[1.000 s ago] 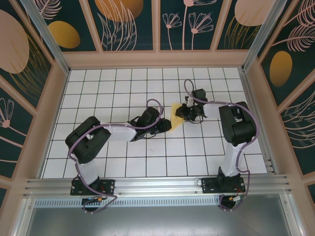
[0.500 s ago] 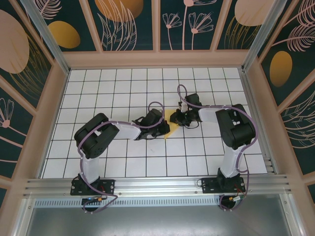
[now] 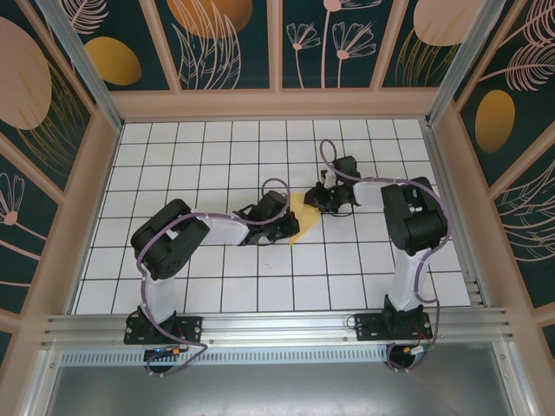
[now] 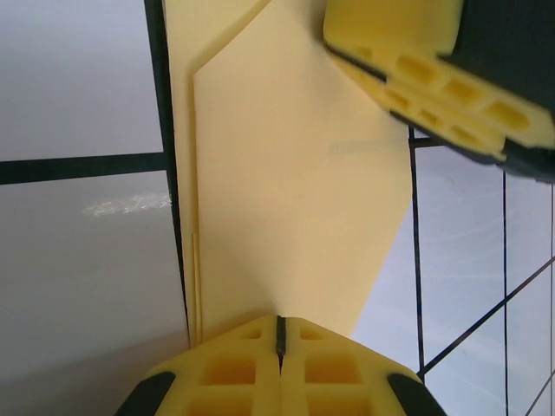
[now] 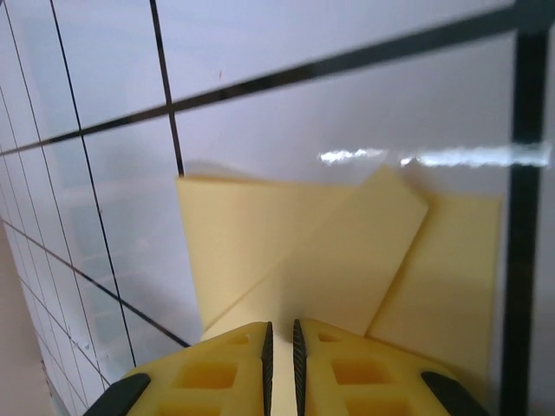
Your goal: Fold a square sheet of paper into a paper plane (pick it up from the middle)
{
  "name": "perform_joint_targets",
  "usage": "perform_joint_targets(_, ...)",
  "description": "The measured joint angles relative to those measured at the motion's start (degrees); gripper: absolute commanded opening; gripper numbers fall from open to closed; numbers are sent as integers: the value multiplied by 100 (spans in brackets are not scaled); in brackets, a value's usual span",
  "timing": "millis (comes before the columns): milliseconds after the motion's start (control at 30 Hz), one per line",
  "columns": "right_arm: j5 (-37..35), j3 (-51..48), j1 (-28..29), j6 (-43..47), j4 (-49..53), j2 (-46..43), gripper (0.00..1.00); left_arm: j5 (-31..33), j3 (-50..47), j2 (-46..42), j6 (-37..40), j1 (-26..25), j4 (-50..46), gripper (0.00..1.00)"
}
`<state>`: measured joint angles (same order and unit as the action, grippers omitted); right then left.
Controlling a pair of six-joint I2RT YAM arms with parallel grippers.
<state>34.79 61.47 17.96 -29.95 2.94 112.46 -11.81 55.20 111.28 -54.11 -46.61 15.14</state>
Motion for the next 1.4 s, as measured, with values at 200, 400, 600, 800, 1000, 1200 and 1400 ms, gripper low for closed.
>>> perform_joint_targets(200,-245,361,-116,-9,101,190,16,-15,0,0,2,0,0,2)
perform_joint_targets(400,-695,846,-413,-22,122,400,19,-17,0,0,26,0,-20,5)
perform_joint_targets(600,-824,852,-481,-52,118,302,36,-35,0,-72,127,0,-74,21)
perform_joint_targets(800,-632,46,-439,-39,111,-566,44,55,-24,-518,140,13,-153,33)
perform_joint_targets(1000,-278,-323,-234,-46,76,-960,45,295,-116,-883,74,149,138,38)
perform_joint_targets(1200,-192,-391,-13,-85,76,-953,45,372,-382,-883,-61,315,160,43)
perform_joint_targets(1400,-236,-391,33,-138,76,-813,46,380,-446,-883,-118,363,157,47)
